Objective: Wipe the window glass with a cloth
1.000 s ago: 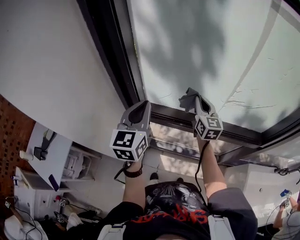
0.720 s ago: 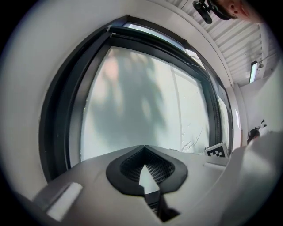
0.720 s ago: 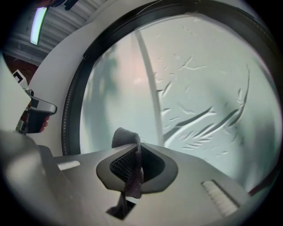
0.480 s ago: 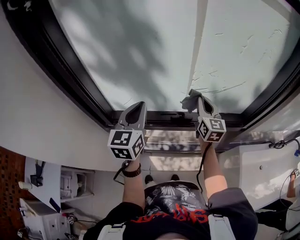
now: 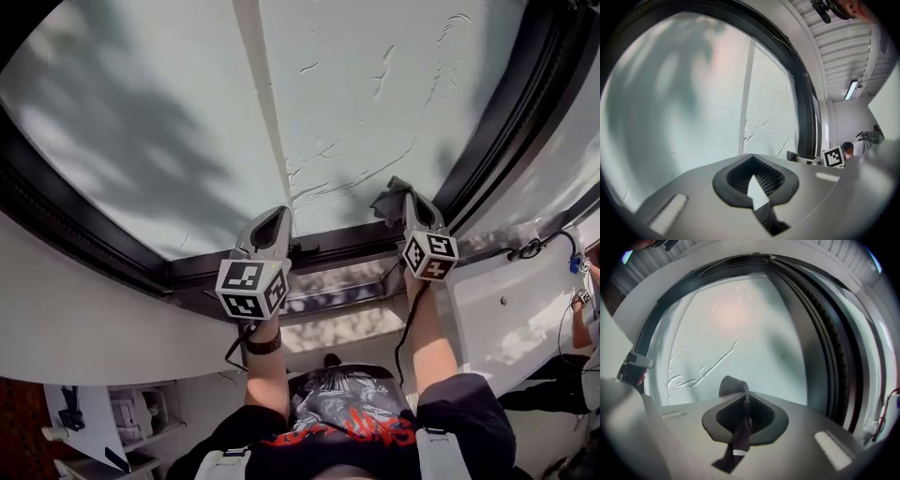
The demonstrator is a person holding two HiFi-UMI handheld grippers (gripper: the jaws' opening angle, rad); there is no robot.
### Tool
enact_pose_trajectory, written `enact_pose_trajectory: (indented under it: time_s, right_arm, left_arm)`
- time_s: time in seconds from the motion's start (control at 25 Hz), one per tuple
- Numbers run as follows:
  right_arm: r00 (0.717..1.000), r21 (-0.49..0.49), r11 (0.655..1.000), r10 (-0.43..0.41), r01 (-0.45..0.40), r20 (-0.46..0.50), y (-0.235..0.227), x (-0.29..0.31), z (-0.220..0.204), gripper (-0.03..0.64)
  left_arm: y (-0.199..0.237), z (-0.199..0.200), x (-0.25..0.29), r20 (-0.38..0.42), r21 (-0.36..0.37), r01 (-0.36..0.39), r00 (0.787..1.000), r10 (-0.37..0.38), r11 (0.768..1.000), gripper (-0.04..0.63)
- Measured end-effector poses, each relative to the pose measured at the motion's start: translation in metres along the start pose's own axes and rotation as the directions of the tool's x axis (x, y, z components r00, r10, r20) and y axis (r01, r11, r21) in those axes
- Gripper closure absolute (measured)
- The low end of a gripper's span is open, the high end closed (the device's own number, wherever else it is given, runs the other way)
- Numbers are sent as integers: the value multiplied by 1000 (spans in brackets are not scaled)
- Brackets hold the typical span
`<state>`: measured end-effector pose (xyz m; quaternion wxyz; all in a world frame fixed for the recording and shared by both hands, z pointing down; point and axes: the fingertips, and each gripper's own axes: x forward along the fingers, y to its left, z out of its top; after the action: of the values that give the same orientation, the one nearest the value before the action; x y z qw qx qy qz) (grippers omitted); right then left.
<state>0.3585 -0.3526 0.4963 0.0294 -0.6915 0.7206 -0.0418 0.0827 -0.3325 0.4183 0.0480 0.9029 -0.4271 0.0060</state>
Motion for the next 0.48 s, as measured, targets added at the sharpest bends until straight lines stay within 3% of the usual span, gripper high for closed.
enact_pose_trajectory:
  time_s: [0.24,0.48]
  right_arm:
    - [994,15,994,-105,106,-20,-70,0,0,600]
    - [986,-3,987,-162,162,-36,-95,7,1,600]
  left_arm:
    - [-27,-2,31,-13,2,54,998,-54,999,595]
    - [-29,-2,41,-21,0,62,998,-62,998,595]
